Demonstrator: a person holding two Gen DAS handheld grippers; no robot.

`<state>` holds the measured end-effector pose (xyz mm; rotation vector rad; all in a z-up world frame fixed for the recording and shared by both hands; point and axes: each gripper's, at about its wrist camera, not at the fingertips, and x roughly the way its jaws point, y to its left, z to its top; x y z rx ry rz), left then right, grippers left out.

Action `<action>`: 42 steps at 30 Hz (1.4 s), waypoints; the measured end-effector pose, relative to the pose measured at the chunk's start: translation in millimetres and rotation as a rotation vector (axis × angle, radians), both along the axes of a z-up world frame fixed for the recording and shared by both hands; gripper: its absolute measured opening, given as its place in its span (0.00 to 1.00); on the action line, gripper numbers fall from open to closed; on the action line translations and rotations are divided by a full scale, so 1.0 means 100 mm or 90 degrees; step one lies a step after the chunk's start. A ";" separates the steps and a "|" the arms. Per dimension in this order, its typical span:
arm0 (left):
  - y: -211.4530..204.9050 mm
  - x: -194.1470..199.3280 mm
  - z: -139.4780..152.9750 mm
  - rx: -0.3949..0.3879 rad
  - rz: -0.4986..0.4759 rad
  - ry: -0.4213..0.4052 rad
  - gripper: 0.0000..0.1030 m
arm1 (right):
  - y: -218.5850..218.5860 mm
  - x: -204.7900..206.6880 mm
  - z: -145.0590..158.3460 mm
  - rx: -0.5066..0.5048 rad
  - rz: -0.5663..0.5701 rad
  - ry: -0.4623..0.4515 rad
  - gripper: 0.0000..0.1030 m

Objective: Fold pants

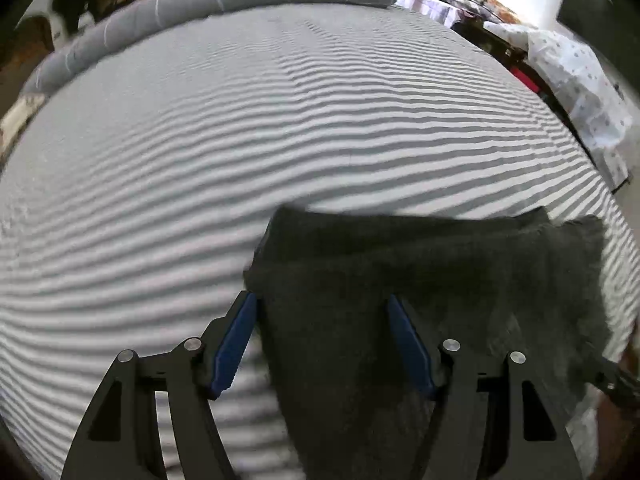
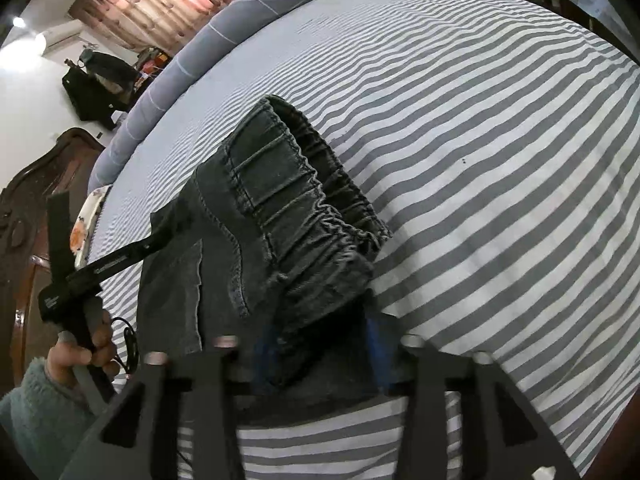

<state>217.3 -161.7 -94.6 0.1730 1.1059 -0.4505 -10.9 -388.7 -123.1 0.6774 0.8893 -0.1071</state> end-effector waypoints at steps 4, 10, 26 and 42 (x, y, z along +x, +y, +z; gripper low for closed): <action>0.29 -0.28 0.16 -0.037 0.002 0.025 0.67 | -0.05 -0.08 -0.02 0.022 0.030 -0.017 0.53; 0.91 -0.81 0.17 -0.092 0.061 0.117 0.67 | -0.13 -0.16 -0.14 0.070 0.060 -0.020 0.55; 1.14 -0.98 -0.02 -0.202 0.143 0.164 0.67 | -0.23 0.12 -0.25 0.096 0.116 -0.053 0.59; 0.80 -0.60 -0.22 -0.271 0.100 0.155 0.69 | -0.20 0.68 -0.29 0.105 0.172 -0.108 0.60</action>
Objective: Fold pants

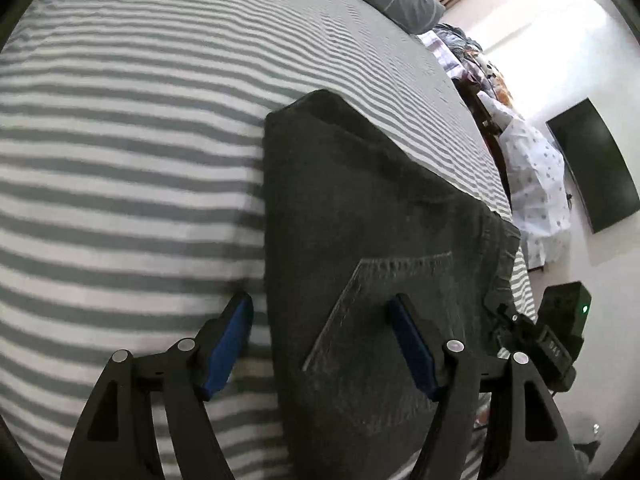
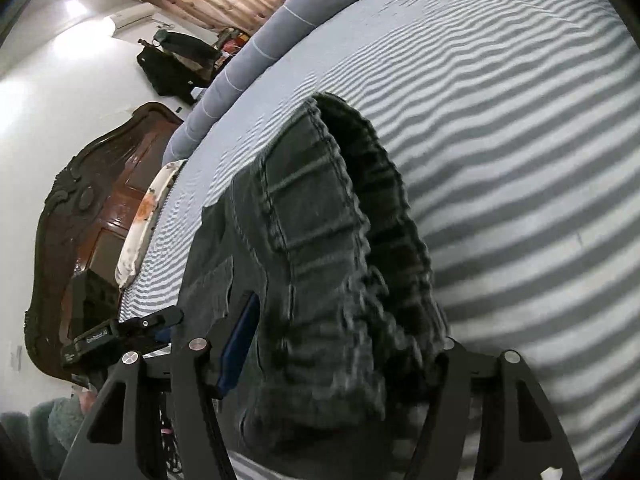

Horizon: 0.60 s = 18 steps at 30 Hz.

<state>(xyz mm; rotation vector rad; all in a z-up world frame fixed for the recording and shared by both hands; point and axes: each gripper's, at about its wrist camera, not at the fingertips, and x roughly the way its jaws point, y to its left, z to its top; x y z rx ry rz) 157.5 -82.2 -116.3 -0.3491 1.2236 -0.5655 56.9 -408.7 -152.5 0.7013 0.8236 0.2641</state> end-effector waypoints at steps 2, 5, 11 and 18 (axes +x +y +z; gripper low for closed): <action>-0.04 0.01 0.01 0.004 -0.007 -0.006 0.71 | 0.01 0.10 -0.01 0.004 0.005 0.002 0.60; -0.10 0.00 0.03 -0.010 -0.020 -0.002 0.71 | 0.03 0.17 -0.01 -0.001 0.012 0.001 0.60; -0.06 -0.11 0.04 0.004 -0.022 -0.021 0.53 | 0.05 0.14 -0.03 -0.001 0.020 0.000 0.60; -0.12 -0.08 0.03 0.025 -0.035 -0.032 0.50 | 0.04 0.12 -0.05 0.000 0.019 0.006 0.59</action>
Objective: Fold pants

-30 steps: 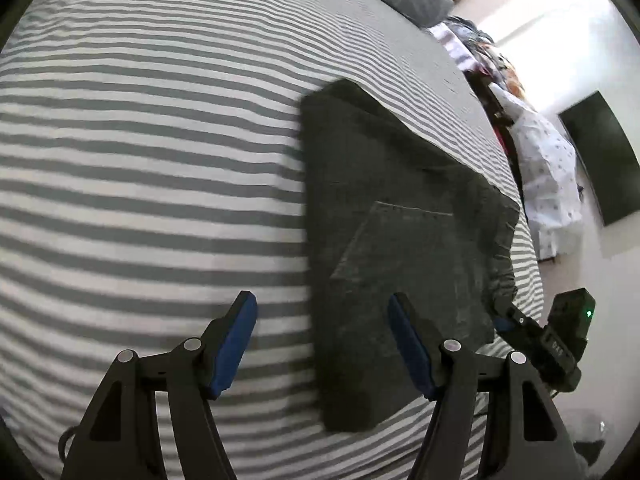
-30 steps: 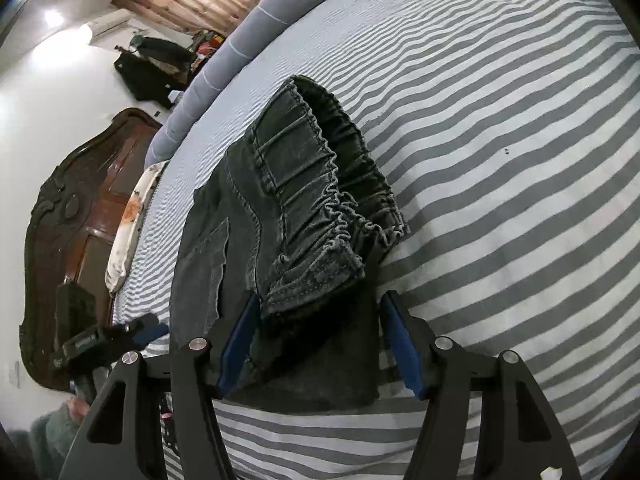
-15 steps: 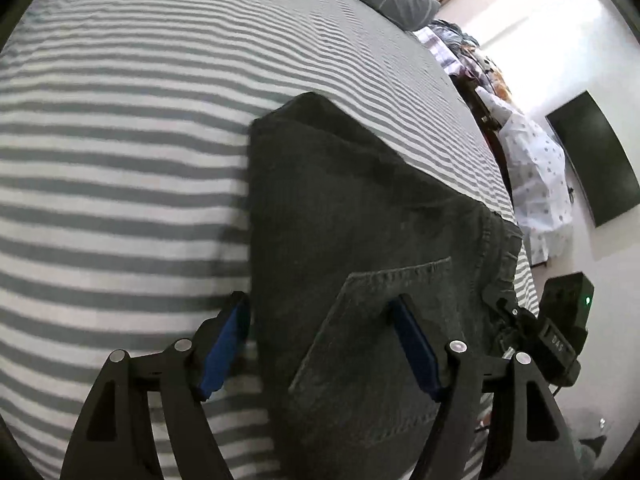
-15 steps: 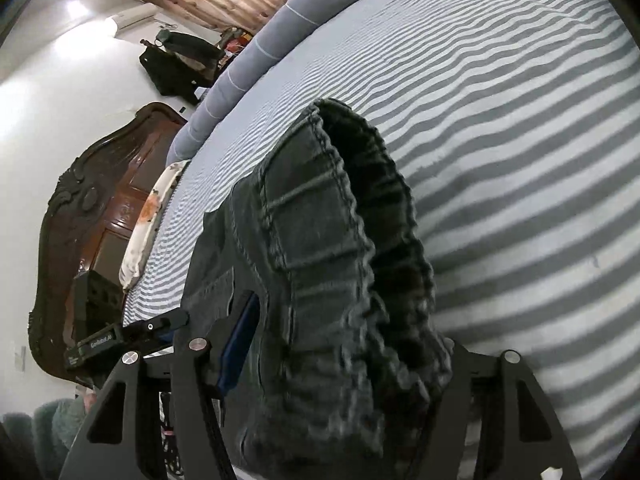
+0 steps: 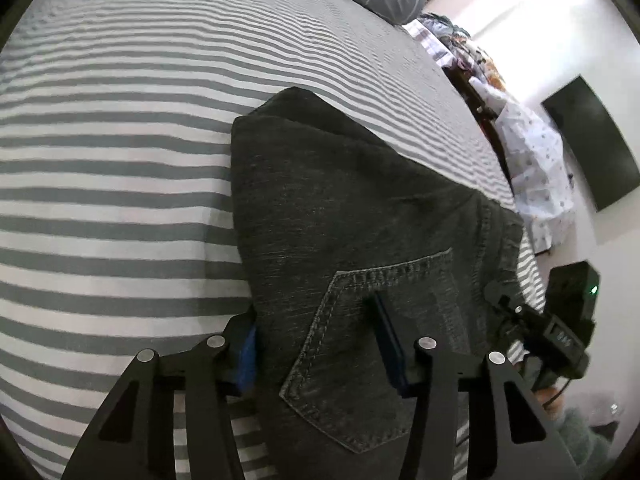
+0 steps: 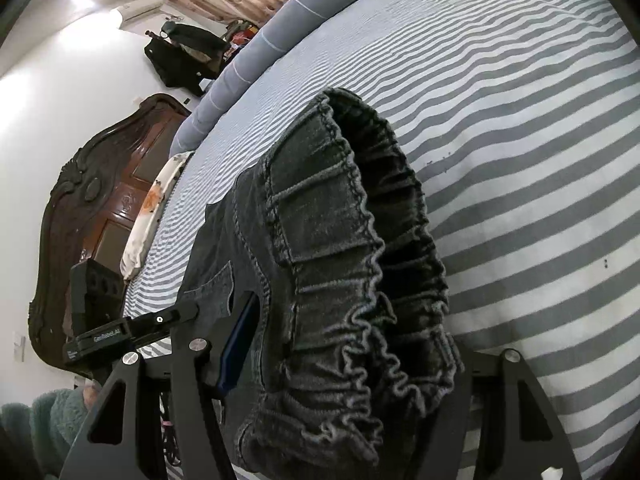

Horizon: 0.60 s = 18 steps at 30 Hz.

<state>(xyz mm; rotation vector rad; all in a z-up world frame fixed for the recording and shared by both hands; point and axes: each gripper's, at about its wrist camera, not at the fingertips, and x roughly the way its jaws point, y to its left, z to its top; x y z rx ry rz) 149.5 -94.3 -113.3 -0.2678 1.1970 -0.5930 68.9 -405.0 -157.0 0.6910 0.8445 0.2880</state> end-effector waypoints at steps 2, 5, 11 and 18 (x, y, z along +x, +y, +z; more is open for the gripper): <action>-0.04 0.00 -0.01 0.002 -0.001 -0.006 0.54 | 0.02 0.03 0.00 -0.002 -0.001 0.007 0.60; -0.11 0.00 -0.02 0.013 -0.008 -0.020 0.62 | 0.06 0.06 0.02 -0.018 0.005 0.016 0.60; -0.28 -0.05 0.02 0.071 -0.022 -0.056 0.64 | 0.13 0.05 0.06 -0.050 -0.017 0.035 0.47; -0.26 -0.08 0.14 0.122 -0.014 -0.069 0.30 | 0.23 0.05 0.16 -0.059 -0.050 0.055 0.33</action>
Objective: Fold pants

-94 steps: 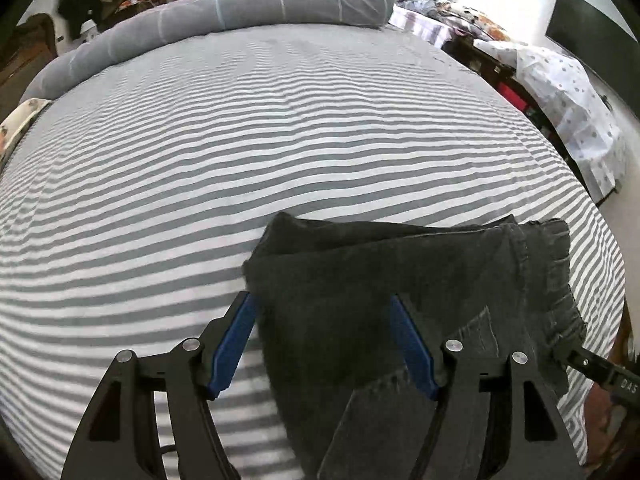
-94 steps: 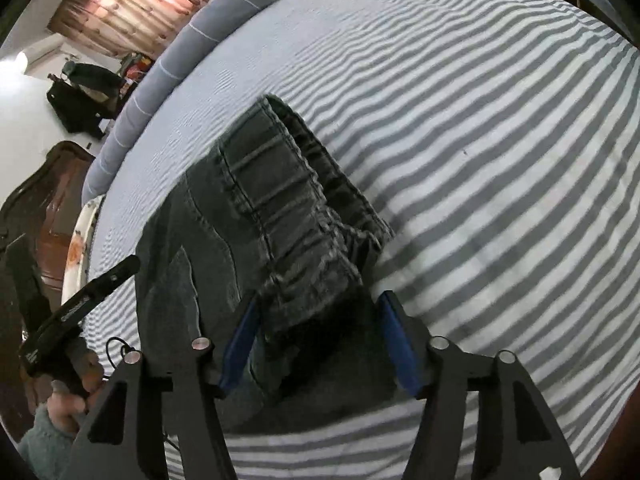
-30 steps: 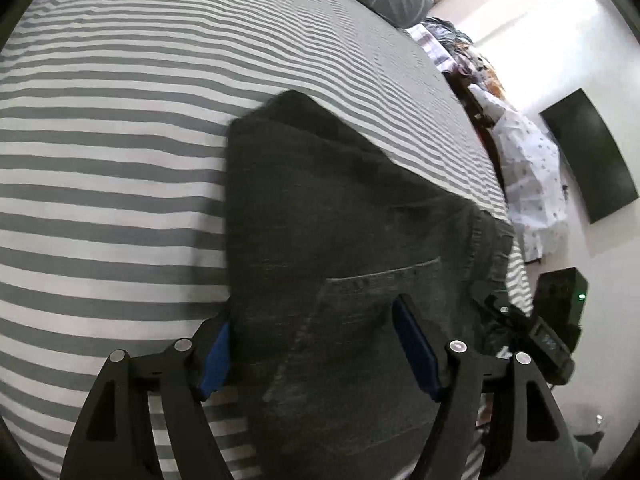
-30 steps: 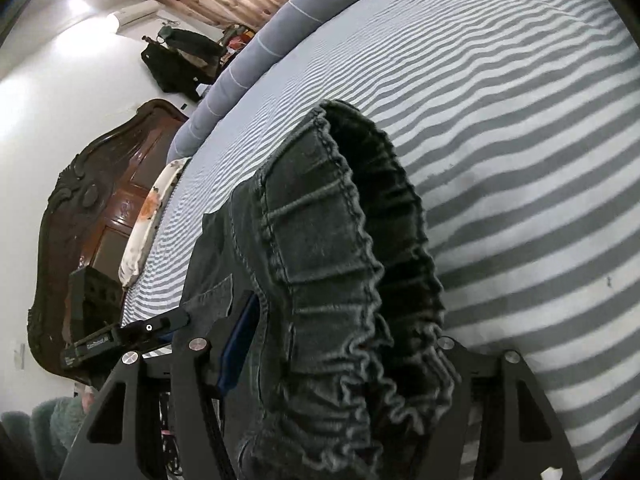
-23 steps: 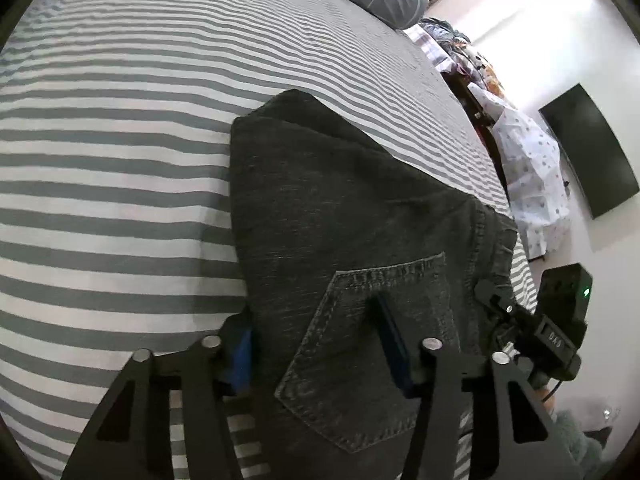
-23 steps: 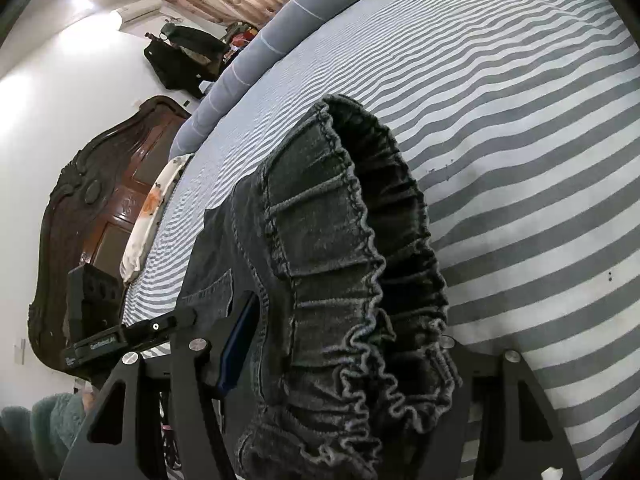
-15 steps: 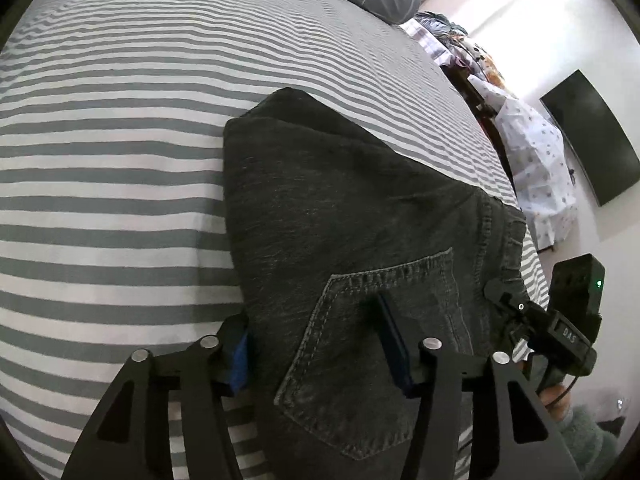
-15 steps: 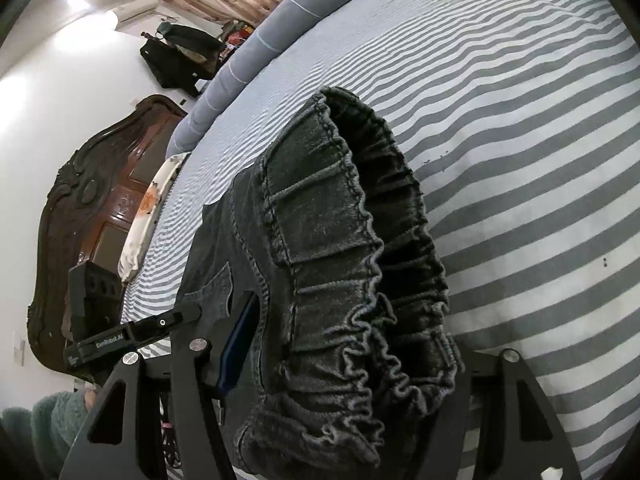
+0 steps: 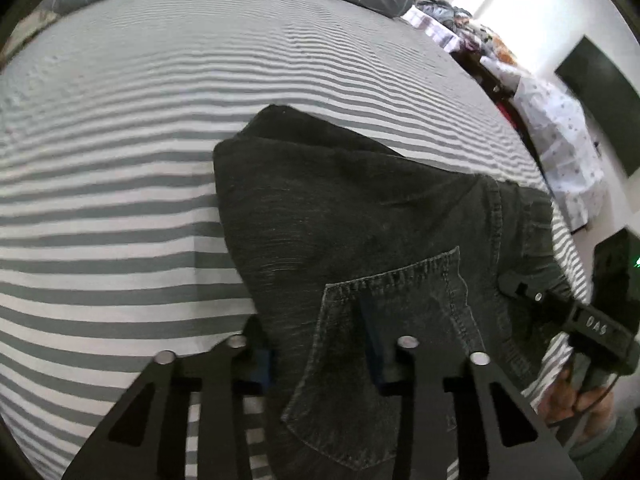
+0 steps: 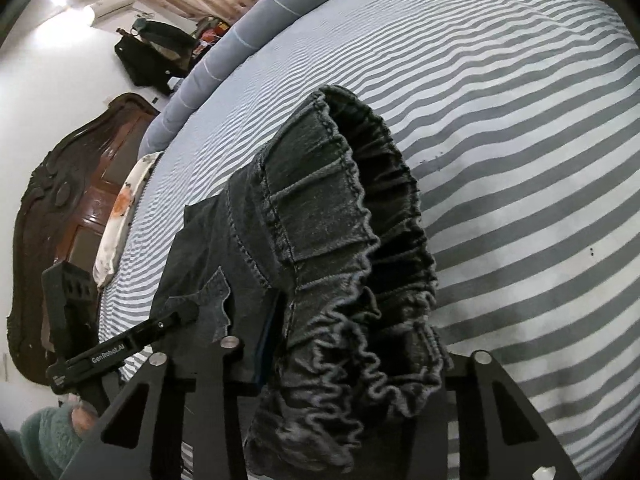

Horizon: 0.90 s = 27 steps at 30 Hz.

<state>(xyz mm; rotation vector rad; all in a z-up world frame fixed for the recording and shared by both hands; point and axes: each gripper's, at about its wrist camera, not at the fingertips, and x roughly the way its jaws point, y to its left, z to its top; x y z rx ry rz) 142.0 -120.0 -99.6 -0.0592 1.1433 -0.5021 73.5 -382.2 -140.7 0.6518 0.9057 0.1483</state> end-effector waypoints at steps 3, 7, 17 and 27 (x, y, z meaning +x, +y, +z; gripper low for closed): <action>-0.06 -0.08 0.10 0.029 -0.015 -0.027 0.21 | 0.04 -0.02 0.08 -0.005 -0.013 0.003 0.30; 0.01 -0.12 0.21 0.008 -0.014 -0.029 0.16 | 0.09 -0.07 0.21 -0.007 -0.026 0.000 0.28; 0.38 -0.25 0.40 0.000 -0.001 -0.037 0.14 | 0.53 -0.20 0.49 -0.027 0.006 0.007 0.26; 1.09 -0.24 0.51 0.022 0.063 -0.048 0.14 | 1.26 0.00 0.51 -0.006 0.065 0.009 0.26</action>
